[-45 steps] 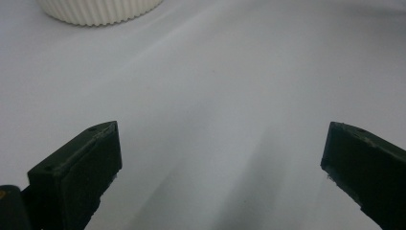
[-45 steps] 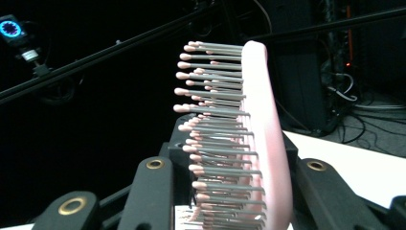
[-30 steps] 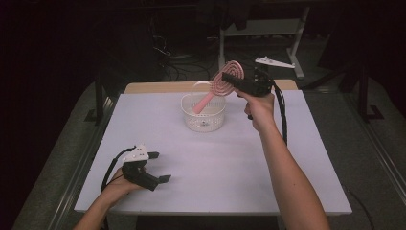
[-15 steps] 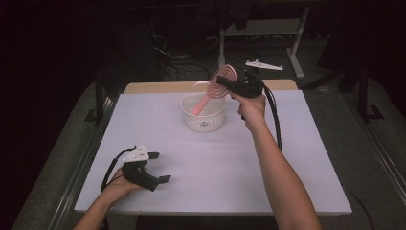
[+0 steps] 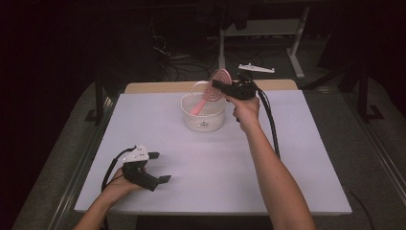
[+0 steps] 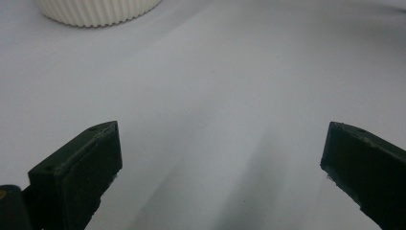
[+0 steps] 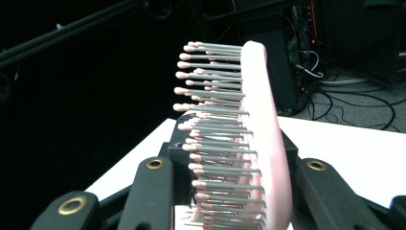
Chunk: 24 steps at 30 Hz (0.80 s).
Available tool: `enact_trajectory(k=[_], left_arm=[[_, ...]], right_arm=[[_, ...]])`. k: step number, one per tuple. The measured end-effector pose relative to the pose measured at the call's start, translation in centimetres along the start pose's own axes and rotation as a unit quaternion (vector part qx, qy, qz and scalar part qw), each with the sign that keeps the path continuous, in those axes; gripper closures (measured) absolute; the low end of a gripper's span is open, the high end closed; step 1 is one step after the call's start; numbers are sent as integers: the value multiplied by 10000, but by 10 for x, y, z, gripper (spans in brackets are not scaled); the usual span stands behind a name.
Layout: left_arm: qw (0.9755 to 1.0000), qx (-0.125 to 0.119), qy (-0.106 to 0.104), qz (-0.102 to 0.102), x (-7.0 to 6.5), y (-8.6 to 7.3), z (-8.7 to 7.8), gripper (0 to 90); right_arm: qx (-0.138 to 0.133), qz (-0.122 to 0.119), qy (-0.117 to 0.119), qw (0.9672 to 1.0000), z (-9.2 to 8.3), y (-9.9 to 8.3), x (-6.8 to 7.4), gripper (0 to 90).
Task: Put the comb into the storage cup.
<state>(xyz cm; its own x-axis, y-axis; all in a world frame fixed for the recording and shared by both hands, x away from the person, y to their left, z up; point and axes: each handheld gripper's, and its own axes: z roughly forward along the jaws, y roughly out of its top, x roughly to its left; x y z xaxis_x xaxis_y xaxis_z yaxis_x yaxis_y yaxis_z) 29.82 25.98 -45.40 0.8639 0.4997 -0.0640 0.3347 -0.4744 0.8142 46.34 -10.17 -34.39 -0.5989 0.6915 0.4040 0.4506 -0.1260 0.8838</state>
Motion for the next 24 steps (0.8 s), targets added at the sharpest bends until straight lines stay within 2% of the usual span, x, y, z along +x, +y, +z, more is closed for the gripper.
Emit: enact_trajectory(k=[9,24], left_arm=[[10000,-1,3,4,0,0,0,2],[10000,-16,-7,23,0,1,0,3]], right_arm=[[175,-3,-55,9998,14,-11,-2,625],[320,211,-71,9992,23,-25,-12,624]])
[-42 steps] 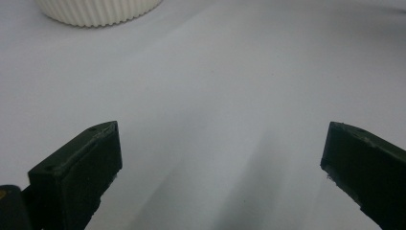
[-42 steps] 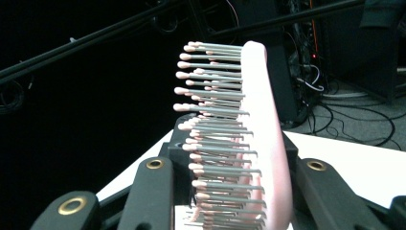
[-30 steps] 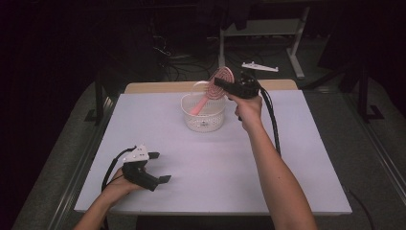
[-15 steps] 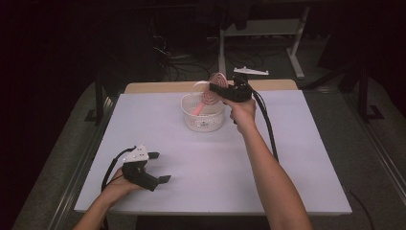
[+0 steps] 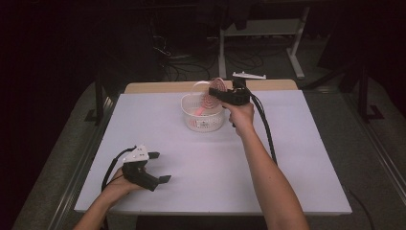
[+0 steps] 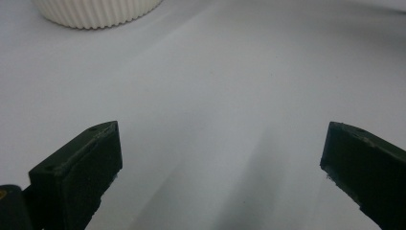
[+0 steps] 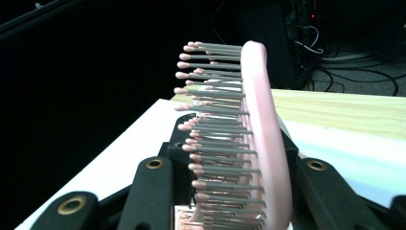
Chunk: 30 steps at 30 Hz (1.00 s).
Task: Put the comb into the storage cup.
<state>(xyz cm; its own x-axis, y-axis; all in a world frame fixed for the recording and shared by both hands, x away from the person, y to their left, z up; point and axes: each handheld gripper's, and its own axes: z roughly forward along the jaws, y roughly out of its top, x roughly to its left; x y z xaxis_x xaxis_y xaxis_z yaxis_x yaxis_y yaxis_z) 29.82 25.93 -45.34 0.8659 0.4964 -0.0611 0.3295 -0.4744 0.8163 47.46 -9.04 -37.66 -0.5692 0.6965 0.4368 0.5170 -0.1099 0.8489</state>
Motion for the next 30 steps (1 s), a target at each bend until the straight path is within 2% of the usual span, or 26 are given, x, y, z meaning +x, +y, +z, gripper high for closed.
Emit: enact_trajectory(k=[11,24,30], left_arm=[[10000,13,0,10,-1,0,1,3],[10000,19,-4,13,-1,0,2,3],[10000,15,2,7,-1,0,1,3]], right_arm=[[86,16,-100,9999,-2,-1,-10,597],[160,-116,-448,9988,-7,-4,-18,535],[268,-292,-673,9969,-8,-6,-17,461]])
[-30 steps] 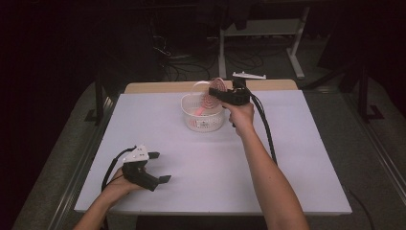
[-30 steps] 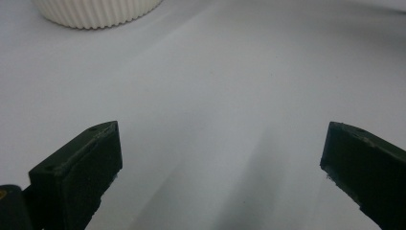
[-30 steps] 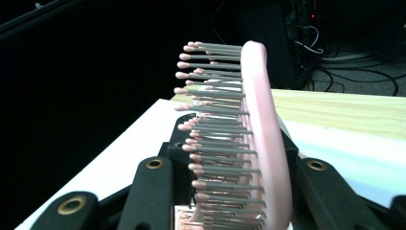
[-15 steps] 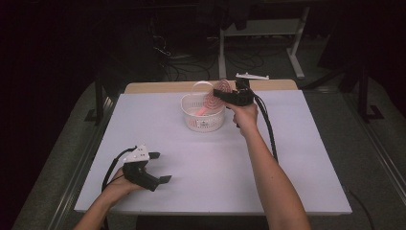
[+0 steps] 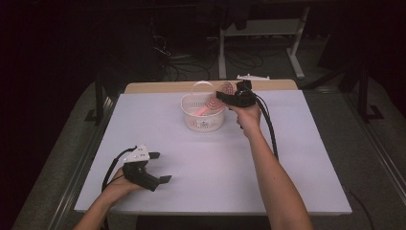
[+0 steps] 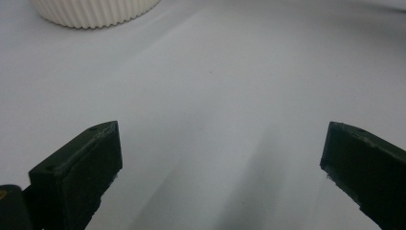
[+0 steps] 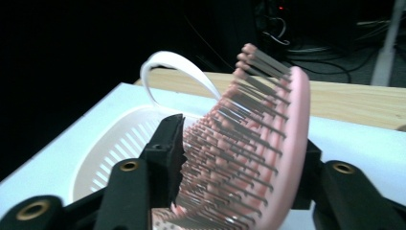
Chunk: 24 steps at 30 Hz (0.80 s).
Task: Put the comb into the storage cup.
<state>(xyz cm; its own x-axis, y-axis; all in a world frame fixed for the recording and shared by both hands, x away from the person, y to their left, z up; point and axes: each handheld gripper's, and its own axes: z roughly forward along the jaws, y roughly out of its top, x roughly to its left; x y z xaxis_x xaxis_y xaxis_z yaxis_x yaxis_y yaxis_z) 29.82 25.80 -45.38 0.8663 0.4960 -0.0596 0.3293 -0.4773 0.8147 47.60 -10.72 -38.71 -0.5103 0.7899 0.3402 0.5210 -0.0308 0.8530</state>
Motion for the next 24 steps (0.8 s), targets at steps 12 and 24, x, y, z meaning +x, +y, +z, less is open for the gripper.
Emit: enact_trajectory(k=[12,24], left_arm=[[10000,2,26,-3,0,0,-1,3],[10000,4,43,-30,3,-1,-2,3]], right_arm=[[103,-238,-31,9997,-15,-1,-3,249],[331,-674,-10,9972,-30,-6,0,90]])
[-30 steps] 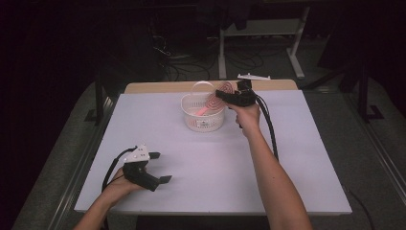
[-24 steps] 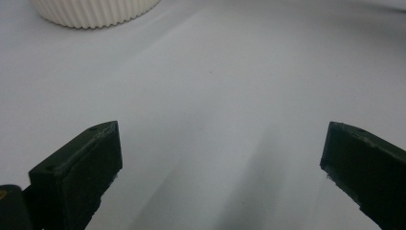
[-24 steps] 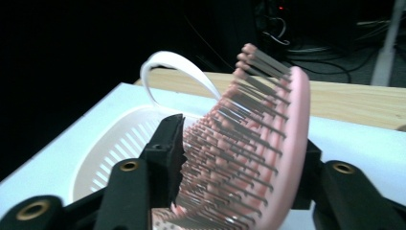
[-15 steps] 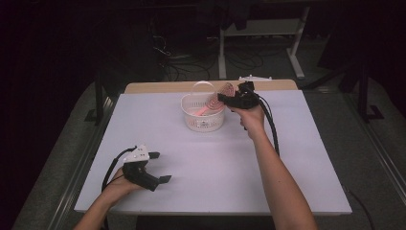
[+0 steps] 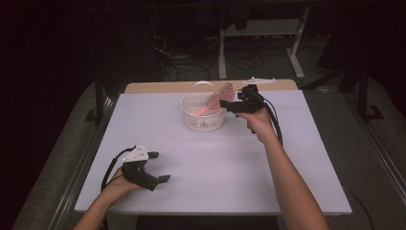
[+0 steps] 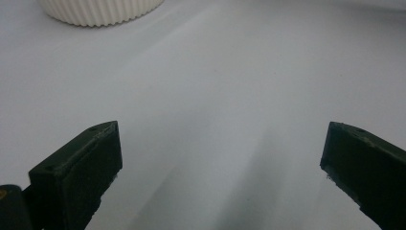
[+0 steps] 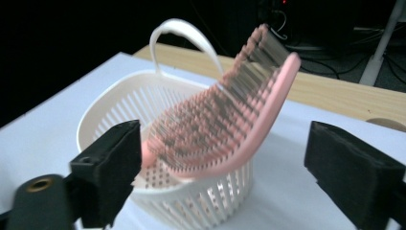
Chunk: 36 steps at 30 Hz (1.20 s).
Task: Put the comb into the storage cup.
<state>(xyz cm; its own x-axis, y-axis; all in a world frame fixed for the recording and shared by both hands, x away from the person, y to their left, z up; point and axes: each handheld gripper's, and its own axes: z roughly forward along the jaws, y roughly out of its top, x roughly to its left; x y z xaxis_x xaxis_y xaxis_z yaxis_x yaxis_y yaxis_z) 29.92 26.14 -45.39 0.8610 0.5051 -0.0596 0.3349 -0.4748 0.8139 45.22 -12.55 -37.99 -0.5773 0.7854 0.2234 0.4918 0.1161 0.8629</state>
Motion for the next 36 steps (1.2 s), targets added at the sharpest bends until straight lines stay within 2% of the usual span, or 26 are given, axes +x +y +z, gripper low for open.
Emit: enact_trajectory(k=[8,22,36], left_arm=[[10000,6,0,-18,1,0,0,3],[10000,-10,7,-32,2,0,0,3],[10000,-34,34,-46,3,0,-2,3]], right_arm=[[107,-181,-15,9998,-8,-12,0,21],[337,-489,-43,9982,-22,-32,6,14],[240,-697,122,9972,-43,-58,18,14]])
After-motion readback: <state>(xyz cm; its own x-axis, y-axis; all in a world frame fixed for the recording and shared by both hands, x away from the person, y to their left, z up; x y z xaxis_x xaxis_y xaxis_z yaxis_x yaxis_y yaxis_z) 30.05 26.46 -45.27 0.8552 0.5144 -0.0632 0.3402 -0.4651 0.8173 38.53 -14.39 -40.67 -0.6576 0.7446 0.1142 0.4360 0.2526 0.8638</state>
